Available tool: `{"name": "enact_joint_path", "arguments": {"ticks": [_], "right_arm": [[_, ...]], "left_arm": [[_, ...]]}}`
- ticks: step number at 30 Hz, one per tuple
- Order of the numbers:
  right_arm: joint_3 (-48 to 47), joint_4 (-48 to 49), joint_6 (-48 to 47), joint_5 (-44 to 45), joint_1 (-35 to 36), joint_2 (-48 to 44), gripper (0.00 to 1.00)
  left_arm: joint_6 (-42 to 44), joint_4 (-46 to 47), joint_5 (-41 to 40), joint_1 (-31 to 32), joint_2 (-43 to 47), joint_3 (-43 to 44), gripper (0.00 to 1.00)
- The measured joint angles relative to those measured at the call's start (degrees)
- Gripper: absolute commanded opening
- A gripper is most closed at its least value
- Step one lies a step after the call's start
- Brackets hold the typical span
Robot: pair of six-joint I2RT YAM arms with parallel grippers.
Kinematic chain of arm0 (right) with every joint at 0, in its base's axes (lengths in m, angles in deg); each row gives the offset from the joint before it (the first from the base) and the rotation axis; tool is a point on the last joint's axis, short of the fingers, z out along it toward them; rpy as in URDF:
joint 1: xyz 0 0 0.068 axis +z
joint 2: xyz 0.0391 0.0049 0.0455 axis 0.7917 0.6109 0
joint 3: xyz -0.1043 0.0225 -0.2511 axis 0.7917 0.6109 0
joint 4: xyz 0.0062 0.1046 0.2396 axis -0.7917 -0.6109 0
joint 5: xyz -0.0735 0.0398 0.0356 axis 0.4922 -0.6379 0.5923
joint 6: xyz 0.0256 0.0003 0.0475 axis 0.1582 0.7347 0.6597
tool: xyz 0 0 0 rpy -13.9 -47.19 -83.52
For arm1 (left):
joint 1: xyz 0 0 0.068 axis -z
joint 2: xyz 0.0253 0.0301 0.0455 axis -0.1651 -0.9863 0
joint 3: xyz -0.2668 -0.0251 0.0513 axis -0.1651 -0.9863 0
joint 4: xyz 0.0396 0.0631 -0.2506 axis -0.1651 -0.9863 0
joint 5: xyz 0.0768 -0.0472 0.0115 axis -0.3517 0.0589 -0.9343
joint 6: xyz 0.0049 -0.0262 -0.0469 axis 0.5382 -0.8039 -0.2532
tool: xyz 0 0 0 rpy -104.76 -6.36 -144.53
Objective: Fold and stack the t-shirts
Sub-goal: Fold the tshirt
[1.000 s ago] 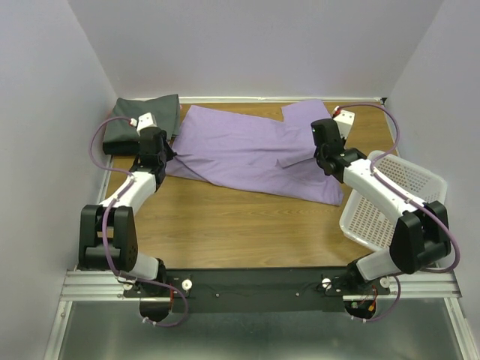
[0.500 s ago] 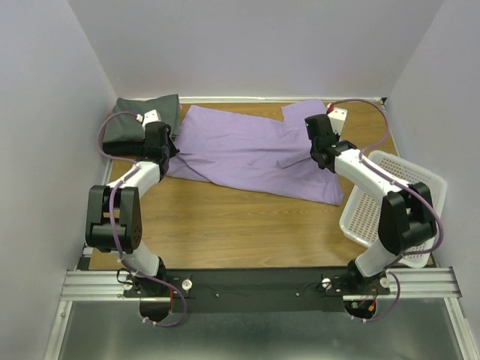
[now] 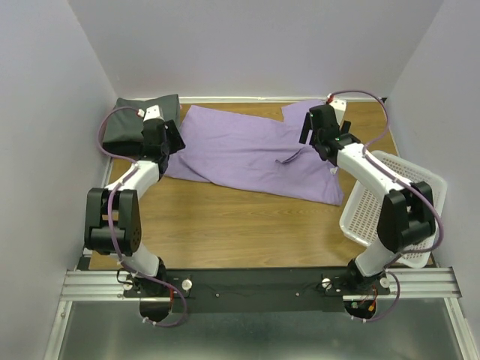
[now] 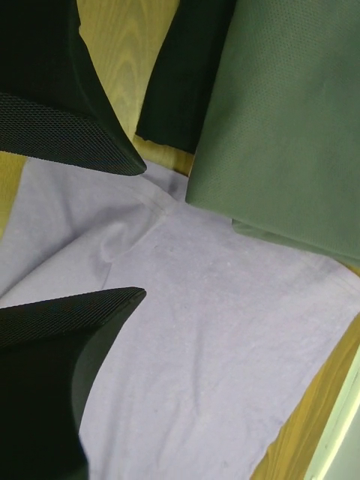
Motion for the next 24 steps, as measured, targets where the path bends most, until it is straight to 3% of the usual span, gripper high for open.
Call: {"name": "enact_joint_path", "arguments": {"ticks": [7,11,24], "right_arm": [[11.9,1.6,2.4,-11.1,0.9,-9.4,1.00],[17.3,2.6,4.0,-15.1,1.0,-10.3,1.00],[22.4,3.8,7.0,-17.2,1.0,-6.6,1.00]], "left_arm": [[-0.2,5.7,4.5,2.3,5.5,-7.9,0.70],[-0.5,8.8,7.4,3.8,6.2,-11.8,0.70],[-3.0,13.8,11.6,3.8,2.7,-15.7,0.70]]}}
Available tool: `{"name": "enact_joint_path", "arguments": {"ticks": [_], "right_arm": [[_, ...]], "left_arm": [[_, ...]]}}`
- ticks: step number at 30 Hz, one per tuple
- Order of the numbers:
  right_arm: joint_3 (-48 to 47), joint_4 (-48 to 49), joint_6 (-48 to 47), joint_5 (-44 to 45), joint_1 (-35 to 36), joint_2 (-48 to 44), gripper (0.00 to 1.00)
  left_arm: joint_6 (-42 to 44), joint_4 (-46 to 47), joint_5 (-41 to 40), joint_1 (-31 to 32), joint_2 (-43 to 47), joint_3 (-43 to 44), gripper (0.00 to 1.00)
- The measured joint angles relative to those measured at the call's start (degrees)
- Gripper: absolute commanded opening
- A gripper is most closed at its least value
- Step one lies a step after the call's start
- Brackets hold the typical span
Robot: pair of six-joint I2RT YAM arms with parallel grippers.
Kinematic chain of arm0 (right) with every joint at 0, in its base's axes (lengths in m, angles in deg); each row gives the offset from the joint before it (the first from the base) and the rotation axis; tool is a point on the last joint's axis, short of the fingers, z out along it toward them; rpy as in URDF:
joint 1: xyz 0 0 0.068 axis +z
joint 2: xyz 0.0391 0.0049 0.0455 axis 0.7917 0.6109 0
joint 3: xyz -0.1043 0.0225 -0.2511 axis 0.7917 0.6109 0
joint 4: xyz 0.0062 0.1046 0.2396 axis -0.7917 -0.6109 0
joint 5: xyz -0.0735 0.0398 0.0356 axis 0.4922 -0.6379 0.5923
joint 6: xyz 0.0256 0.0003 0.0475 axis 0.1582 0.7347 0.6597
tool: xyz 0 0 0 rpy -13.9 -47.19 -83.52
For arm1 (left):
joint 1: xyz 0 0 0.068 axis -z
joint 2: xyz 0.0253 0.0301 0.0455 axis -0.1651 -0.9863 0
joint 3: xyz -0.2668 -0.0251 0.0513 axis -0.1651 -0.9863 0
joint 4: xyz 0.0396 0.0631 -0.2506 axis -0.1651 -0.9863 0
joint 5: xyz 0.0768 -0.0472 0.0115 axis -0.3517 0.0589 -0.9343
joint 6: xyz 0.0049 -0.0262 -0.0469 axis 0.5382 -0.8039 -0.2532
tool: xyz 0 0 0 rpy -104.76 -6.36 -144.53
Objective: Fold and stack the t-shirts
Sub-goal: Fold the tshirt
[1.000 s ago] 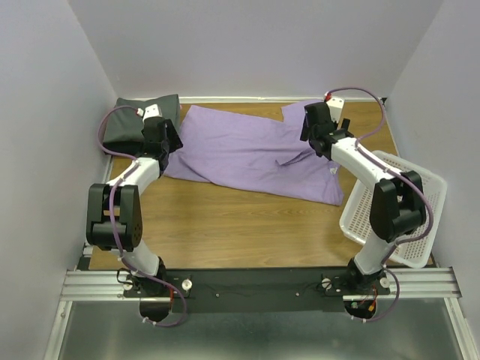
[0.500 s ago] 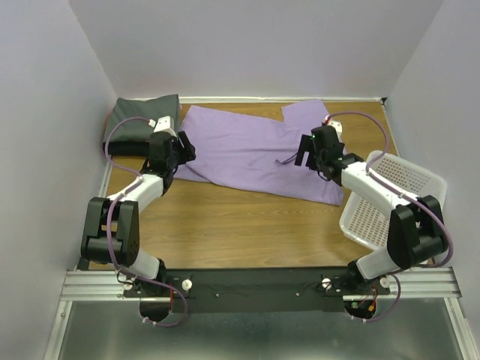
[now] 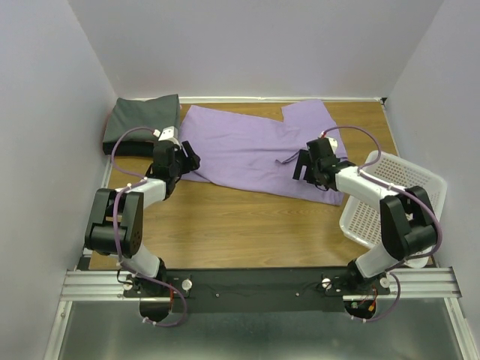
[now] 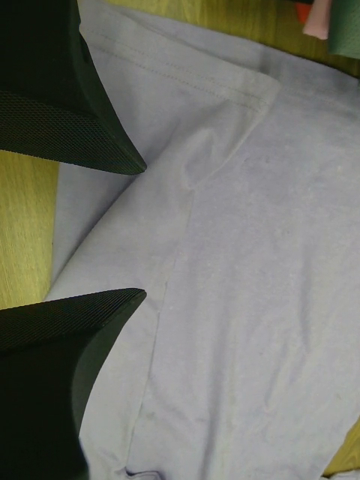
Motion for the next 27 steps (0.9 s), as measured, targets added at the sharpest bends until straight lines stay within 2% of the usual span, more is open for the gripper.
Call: {"name": "enact_joint_path", "arguments": {"ticks": [14,27], "right_arm": [[1.7,0.6,0.5,0.4,-0.3,4.3,1.00],[2.3,0.1,0.5,0.7,-3.2,3.7,0.99]], "left_arm": [[-1.2,0.0,0.0,0.0,-2.3,-0.1,0.70],[-1.2,0.0,-0.1,0.0,-2.2,-0.5,0.70]]}}
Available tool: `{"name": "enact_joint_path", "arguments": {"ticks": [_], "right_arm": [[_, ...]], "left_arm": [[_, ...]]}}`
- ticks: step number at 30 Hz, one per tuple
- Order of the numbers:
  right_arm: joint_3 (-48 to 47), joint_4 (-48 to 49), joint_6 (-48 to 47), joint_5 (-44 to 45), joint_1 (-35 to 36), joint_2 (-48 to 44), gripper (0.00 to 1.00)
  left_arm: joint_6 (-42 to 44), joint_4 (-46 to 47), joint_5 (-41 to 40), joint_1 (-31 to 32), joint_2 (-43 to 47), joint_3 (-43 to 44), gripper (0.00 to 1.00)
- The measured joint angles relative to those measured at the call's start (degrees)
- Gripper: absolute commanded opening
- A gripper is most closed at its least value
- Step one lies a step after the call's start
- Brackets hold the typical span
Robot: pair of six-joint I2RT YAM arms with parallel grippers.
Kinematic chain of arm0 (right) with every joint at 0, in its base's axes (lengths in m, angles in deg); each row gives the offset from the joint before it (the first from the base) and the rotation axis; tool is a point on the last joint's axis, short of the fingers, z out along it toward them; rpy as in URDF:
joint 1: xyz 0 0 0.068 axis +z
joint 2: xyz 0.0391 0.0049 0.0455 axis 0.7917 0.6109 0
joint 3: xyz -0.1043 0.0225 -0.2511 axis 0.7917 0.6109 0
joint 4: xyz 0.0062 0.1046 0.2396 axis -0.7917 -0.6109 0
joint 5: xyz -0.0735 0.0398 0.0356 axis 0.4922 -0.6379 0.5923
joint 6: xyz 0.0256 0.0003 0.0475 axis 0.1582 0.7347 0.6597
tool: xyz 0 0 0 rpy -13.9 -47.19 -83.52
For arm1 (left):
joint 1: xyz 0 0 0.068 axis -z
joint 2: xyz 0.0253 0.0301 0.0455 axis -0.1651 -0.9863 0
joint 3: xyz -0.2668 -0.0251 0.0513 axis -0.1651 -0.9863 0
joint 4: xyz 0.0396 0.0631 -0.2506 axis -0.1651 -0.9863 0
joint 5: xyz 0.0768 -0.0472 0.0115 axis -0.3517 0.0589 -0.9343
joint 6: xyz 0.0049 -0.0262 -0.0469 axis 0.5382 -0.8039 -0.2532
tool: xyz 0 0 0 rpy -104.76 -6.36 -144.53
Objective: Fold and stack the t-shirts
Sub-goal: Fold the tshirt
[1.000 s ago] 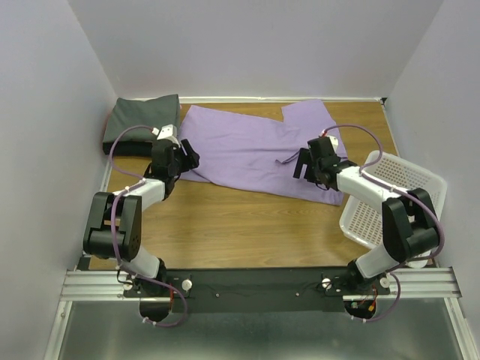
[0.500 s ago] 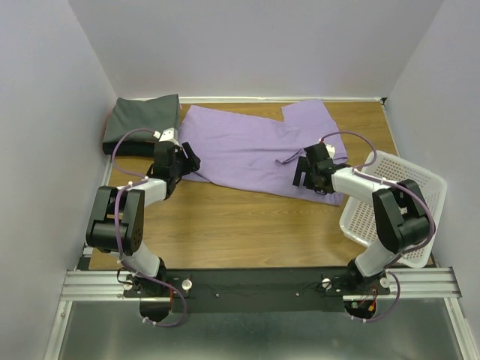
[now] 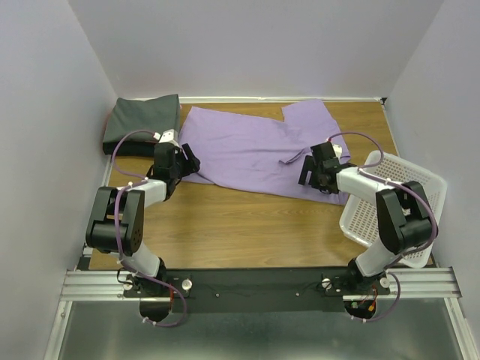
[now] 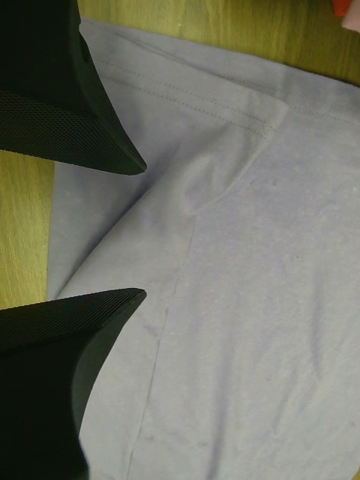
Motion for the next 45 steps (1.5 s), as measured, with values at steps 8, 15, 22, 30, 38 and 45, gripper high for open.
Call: {"name": "enact_joint_path", "arguments": {"ticks": [8,15,22,30,38,45], "right_arm": [[-3.9,-2.6,-1.1,-0.8,2.2,-3.8,0.98],[-12.3,-2.1,-2.6,-2.1,3.6,-0.2,0.96],[-16.1,-2.3,-3.5,-2.6,4.0,9.3,0.93],[-22.1,-2.8,-4.6,-3.1,4.3,15.3,0.93],[-35.2,-2.6,-6.8,-3.5,4.3,25.0,0.93],[-35.7,-2.3,-7.4,-3.9,4.5,25.1,0.94]], "left_arm": [[0.0,-1.5,-1.4,0.7,4.8,-1.6,0.70],[0.0,-1.7,-2.9,1.0,9.5,-1.6,0.70],[0.0,-1.9,-3.1,1.1,10.5,-1.6,0.70],[0.1,-2.2,-4.2,1.4,10.4,-1.6,0.70],[0.3,-2.2,-4.7,1.4,9.9,-1.6,0.70],[0.4,-2.3,-6.6,2.4,9.9,-1.6,0.70]]}}
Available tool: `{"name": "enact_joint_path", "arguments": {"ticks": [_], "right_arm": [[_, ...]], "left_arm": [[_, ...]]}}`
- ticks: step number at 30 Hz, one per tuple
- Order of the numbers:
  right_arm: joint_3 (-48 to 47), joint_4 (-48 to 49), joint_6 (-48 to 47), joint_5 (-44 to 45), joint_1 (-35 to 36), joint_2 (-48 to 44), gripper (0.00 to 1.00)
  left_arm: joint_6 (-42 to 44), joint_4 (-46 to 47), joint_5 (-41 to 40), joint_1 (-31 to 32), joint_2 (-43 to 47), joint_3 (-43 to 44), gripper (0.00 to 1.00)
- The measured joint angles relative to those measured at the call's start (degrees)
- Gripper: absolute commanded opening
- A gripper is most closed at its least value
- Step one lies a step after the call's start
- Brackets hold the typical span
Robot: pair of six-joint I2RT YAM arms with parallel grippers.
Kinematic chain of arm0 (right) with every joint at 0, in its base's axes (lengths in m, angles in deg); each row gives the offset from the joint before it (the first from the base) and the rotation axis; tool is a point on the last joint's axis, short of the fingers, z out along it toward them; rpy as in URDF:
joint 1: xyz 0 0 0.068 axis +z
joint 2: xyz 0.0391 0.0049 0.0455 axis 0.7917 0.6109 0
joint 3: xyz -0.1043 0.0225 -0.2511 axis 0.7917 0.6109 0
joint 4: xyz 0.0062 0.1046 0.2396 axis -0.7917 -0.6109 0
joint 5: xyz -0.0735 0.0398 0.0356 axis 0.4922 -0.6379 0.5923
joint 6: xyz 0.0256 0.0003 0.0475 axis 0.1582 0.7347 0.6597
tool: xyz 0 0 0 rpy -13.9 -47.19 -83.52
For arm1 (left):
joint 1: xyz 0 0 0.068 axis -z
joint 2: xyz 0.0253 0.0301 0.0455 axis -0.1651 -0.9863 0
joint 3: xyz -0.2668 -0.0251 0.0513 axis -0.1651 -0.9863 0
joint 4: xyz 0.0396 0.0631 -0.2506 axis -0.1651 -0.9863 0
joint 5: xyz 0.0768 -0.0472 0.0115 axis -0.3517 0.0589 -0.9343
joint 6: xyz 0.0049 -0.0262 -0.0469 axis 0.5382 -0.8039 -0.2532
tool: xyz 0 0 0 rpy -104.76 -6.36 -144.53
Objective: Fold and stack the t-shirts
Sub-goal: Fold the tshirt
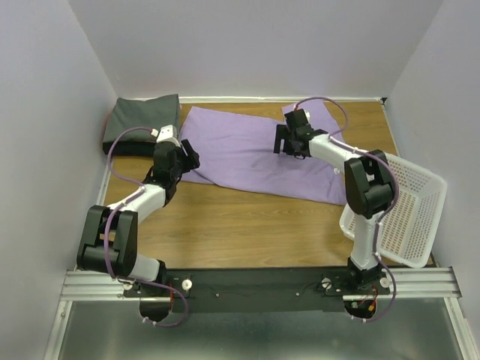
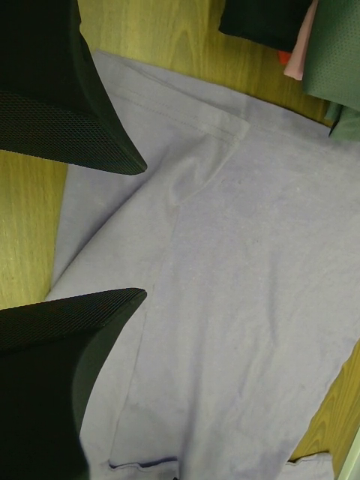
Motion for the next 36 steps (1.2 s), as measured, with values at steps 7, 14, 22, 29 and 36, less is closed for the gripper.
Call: {"name": "enact_joint_path", "arguments": {"ticks": [7,14,22,29,36], "right_arm": [[11.8,-0.5,1.3,1.8,4.2,-13.0,0.95],[22.1,-0.2,4.5,2.6,7.7,-21.3,0.96],[30.5,0.3,6.9,2.0,7.3,-30.2,0.98],[37.9,0.9,7.7,0.5,7.3,-41.1,1.00],[40.8,1.0,7.7,-0.5,7.3,-43.1,1.00]], "left_arm": [[0.5,-2.3,-4.2,4.6,-0.1,0.2,0.69],[-0.4,-4.6,-9.8,4.3,-0.1,-0.1,0.59],[-0.6,-9.4,-13.6,-1.4,1.2,-0.2,0.55],[-0.2,-12.7,-14.0,-5.8,-1.0,0.4,0.49],[0.3,-15.3,-12.8,-6.1,-8.3,4.6,0.47]]}}
